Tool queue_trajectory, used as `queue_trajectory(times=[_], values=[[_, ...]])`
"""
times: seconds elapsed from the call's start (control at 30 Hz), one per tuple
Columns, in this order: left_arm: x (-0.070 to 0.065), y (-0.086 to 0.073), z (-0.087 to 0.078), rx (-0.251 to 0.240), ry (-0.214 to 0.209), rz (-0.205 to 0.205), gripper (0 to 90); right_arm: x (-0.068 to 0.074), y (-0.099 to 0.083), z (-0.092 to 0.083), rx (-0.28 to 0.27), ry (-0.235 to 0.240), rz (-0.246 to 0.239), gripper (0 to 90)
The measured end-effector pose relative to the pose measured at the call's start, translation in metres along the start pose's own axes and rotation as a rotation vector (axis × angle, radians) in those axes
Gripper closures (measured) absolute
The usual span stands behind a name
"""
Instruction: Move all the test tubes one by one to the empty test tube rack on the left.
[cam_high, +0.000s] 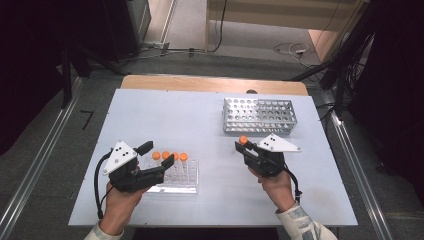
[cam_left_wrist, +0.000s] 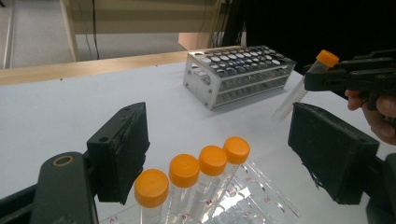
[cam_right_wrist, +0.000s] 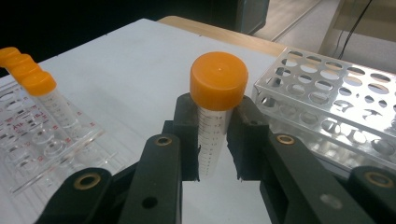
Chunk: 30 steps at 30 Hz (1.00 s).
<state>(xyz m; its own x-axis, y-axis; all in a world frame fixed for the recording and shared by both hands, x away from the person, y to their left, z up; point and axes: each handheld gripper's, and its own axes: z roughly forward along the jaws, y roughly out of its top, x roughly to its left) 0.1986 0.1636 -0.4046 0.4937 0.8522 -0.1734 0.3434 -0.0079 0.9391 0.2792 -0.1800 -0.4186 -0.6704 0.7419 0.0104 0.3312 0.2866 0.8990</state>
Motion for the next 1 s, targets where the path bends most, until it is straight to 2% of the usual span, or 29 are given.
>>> queue_trajectory(times=[0.2,0.3,0.63,1.0], values=[[-0.010,0.002,0.006,-0.002,-0.023,0.011,20.8,0.002,-0.003,-0.001,0.007,0.004,-0.004,72.5],[-0.015,0.003,0.010,0.007,-0.039,0.028,20.9,0.004,-0.004,-0.001,0.012,0.006,-0.006,72.5],[-0.026,0.001,0.017,0.017,-0.055,0.044,21.3,0.008,-0.009,0.001,0.036,0.005,-0.027,72.5],[-0.046,0.003,0.036,0.033,-0.107,0.074,22.3,0.015,-0.012,0.001,0.047,0.020,-0.042,72.5]])
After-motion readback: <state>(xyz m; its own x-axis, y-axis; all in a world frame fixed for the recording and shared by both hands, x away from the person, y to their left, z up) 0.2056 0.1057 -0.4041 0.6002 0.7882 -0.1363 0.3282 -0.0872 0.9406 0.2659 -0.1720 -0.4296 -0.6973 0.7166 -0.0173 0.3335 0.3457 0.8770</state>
